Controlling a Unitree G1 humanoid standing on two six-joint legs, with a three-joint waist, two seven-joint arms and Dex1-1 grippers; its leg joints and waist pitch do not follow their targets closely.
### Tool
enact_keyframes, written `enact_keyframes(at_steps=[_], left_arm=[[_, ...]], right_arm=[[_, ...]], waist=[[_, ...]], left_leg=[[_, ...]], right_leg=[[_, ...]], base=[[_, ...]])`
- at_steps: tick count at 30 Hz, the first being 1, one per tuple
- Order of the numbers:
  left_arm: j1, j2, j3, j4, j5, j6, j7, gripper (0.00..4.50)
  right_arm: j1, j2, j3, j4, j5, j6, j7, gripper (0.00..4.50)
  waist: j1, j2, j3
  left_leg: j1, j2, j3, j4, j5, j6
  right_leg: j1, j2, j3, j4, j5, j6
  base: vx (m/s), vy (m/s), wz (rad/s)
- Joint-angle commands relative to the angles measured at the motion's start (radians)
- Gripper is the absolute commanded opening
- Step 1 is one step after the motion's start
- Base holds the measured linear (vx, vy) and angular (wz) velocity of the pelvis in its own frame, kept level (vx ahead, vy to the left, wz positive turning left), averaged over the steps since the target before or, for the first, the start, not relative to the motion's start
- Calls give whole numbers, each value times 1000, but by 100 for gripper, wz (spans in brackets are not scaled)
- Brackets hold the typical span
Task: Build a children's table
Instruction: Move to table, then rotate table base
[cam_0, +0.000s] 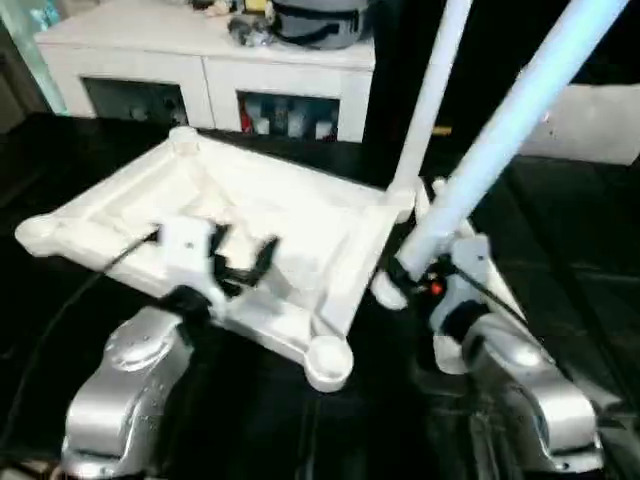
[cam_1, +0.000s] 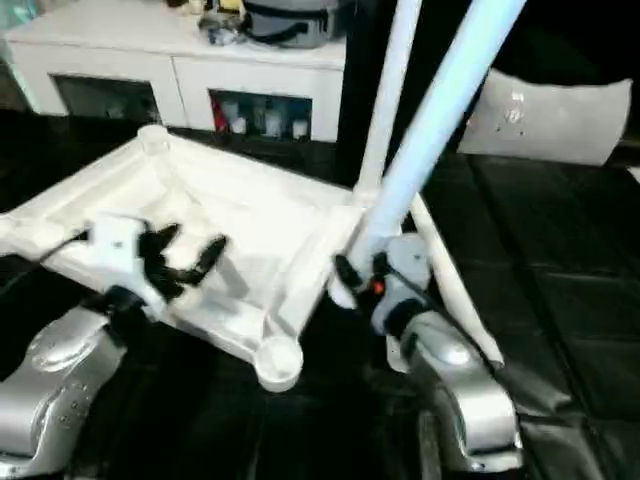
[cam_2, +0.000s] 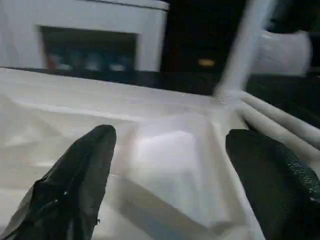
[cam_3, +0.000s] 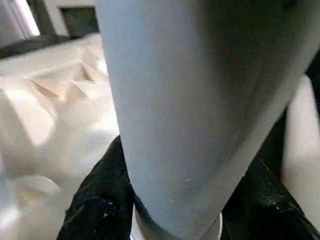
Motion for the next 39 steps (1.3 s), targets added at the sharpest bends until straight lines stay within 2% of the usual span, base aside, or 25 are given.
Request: enact_keyframes(at_steps=[1,2,3,4,6,7,8,9,11,12,13,15,18,20,21,22,24,25,28,30,31,33,35,36,39], left_arm=[[-20,49,-9,26,-3,-3,-74,444],[-24,60,-15,32,-1,-7,-93,444],[-32,85,-29,42,8,-15,-128,444],[-43,112,-44,54,20,-23,-163,444],[-54,136,-58,67,30,-29,-193,449],[-85,183,-84,100,37,-43,-262,450],[-97,198,-93,112,38,-45,-287,450],[-109,214,-102,123,38,-46,-314,450],[-144,273,-142,160,49,-65,-408,450],[-150,283,-149,167,52,-69,-423,450],[-160,303,-163,182,60,-80,-453,450],[-184,344,-186,219,81,-96,-512,450],[-213,389,-214,262,94,-117,-593,450],[-258,453,-258,327,117,-168,-720,450],[-258,453,-258,327,117,-168,-720,450],[-308,472,-278,406,134,-262,-815,421],[-314,474,-281,414,135,-271,-826,414],[-345,486,-312,466,152,-332,-898,411],[-395,487,-371,566,216,-471,-961,376],[-424,477,-401,626,260,-558,-962,365],[-431,475,-409,641,268,-578,-964,355],[-461,458,-425,696,276,-616,-997,331],[-499,437,-442,774,291,-672,-1049,322],[-502,435,-443,782,292,-678,-1054,318],[-533,422,-459,853,306,-728,-1092,289]], right_arm=[[-3,2,-10,-23,-6,-36,0,189],[-4,-1,-9,-21,-9,-40,-4,189],[-5,-11,-4,-17,-17,-47,-3,189],[-5,-12,-6,-17,-2,-50,12,189],[-5,-8,-13,-18,21,-39,24,188],[-8,-11,-17,-8,33,-37,44,188],[-10,-13,-18,-2,31,-37,47,188],[-12,-15,-20,4,28,-41,47,188],[-15,-15,-30,3,57,-52,84,188],[-16,-17,-30,3,55,-61,87,188],[-17,-17,-29,6,45,-88,85,188],[-17,-27,-20,8,43,-93,96,188],[-14,-45,-13,10,46,-85,123,188],[-11,-57,-16,17,60,-85,158,188],[-11,-57,-16,17,60,-85,158,188],[-10,-70,-12,19,68,-103,193,188],[-9,-72,-11,19,69,-104,196,188],[-6,-80,-6,17,74,-107,211,188],[0,-94,5,23,71,-113,231,188],[4,-102,18,26,62,-121,245,188],[7,-106,23,25,59,-123,252,188],[8,-108,40,26,46,-141,269,188],[14,-106,52,29,28,-168,275,188],[14,-106,52,29,28,-166,275,188],[22,-114,46,11,52,-137,286,188]], waist=[[5,13,-52],[2,19,-46],[-3,21,-38],[-3,20,-33],[-6,18,-20],[-5,18,-13],[-5,19,-13],[-7,21,-14],[-9,27,-15],[-9,24,-14],[-6,40,-16],[-10,36,-18],[-9,40,-19],[-4,50,-20],[-5,47,-23],[-3,49,-24],[0,51,-29],[-1,47,-30],[2,47,-36],[3,60,-42],[1,53,-42],[4,54,-43],[5,61,-42],[6,57,-40],[6,61,-39]], left_leg=[[12,94,-26,-79,24,26],[15,101,-28,-85,-18,16],[19,112,-27,-98,-119,-5],[24,115,-24,-105,-220,-28],[28,113,-22,-112,-349,-60],[37,112,-27,-114,-436,-82],[43,110,-28,-113,-465,-90],[41,111,-34,-115,-476,-100],[35,112,-38,-119,-475,-103],[33,113,-39,-121,-473,-101],[34,113,-39,-121,-469,-105],[30,114,-37,-125,-451,-103],[30,114,-31,-125,-418,-96],[37,112,-27,-123,-412,-92],[33,114,-27,-124,-401,-90],[32,115,-26,-124,-376,-86],[35,117,-20,-120,-330,-81],[27,118,-19,-121,-287,-73],[28,117,-13,-116,-215,-57],[23,118,-12,-110,-138,-46],[25,120,-8,-109,-125,-41],[23,117,-5,-106,-90,-30],[24,121,-2,-106,-96,-29],[27,120,2,-107,-109,-27],[27,126,3,-110,-145,-37]], right_leg=[[63,-63,32,-65,138,-183],[62,-62,30,-66,84,-208],[61,-58,28,-74,-30,-235],[56,-59,31,-84,-151,-232],[44,-62,37,-101,-334,-197],[32,-65,37,-114,-477,-158],[26,-65,37,-120,-531,-139],[28,-70,37,-123,-565,-121],[29,-71,38,-122,-549,-114],[29,-72,38,-123,-546,-114],[29,-73,39,-118,-525,-123],[34,-72,38,-118,-476,-136],[34,-69,42,-109,-401,-166],[29,-70,45,-112,-392,-177],[35,-70,45,-107,-371,-185],[37,-69,44,-106,-327,-198],[39,-69,44,-96,-246,-226],[48,-71,43,-91,-200,-243],[52,-70,42,-85,-123,-261],[62,-73,38,-74,-15,-280],[63,-73,37,-74,17,-293],[69,-73,37,-72,47,-303],[69,-76,37,-73,36,-316],[64,-74,38,-80,13,-314],[67,-76,39,-78,-29,-321]], base=[[-35,-56,-2],[0,0,0],[-53,-18,0],[-53,-18,0],[-34,-5,0],[-73,-12,0],[-77,-13,0],[-77,-13,0],[-63,-1,-3],[-72,10,-6],[0,0,0],[0,0,0],[0,0,0],[0,0,0],[0,0,0],[0,0,0],[0,0,0],[0,0,0],[18,-3,0],[61,-12,-3],[0,0,0],[0,0,0],[0,0,0],[0,0,0],[0,0,0]])
